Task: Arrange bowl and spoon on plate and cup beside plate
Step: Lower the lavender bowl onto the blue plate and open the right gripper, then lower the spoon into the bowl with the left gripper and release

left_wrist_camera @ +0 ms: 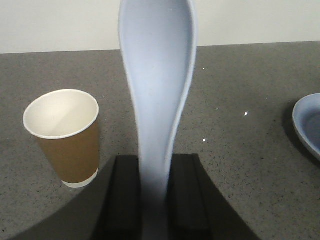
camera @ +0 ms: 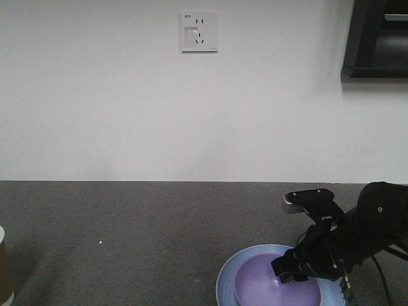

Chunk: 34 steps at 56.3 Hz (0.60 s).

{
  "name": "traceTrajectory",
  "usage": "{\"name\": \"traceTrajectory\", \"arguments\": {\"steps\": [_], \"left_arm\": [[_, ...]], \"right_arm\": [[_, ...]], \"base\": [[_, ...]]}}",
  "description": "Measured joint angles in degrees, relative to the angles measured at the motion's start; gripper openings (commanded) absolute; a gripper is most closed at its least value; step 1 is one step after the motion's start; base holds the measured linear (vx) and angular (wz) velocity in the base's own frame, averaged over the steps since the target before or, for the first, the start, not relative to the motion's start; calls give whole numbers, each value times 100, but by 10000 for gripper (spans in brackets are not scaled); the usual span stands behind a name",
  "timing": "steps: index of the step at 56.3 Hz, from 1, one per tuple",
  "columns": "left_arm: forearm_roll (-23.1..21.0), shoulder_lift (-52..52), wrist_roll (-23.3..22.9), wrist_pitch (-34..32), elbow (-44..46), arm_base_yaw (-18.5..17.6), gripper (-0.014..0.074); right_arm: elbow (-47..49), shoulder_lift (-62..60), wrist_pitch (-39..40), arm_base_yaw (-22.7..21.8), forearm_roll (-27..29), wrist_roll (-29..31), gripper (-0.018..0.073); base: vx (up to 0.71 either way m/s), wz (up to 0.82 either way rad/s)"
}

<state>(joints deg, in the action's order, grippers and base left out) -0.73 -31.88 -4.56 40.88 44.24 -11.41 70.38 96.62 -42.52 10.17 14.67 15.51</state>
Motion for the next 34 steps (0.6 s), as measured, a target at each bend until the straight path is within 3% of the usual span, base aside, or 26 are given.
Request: {"name": "traceTrajectory", "arguments": {"steps": [17,18,19,25,34], "left_arm": [[-138,0,0,72,0,0,-6],[-326,0,245,94,0,0,-3],[-363,0,299,101,0,0,-3],[-661,-45,671,194,51,0,-2],[-1203,-525,1517,587,593,0,0]], "right_arm": [[0,-295,88,0,-914,-285,560],[0,-863,-46,0,-1407,-706,512],[0,-939,-81,0,-1467,-784,492],[0,-1481,-367,0,-1594,-1046,368],[-54,-2523,-676,0,-1648,-1259,4]], "base": [[0,0],[0,0],[0,0],[0,0],[0,0]]}}
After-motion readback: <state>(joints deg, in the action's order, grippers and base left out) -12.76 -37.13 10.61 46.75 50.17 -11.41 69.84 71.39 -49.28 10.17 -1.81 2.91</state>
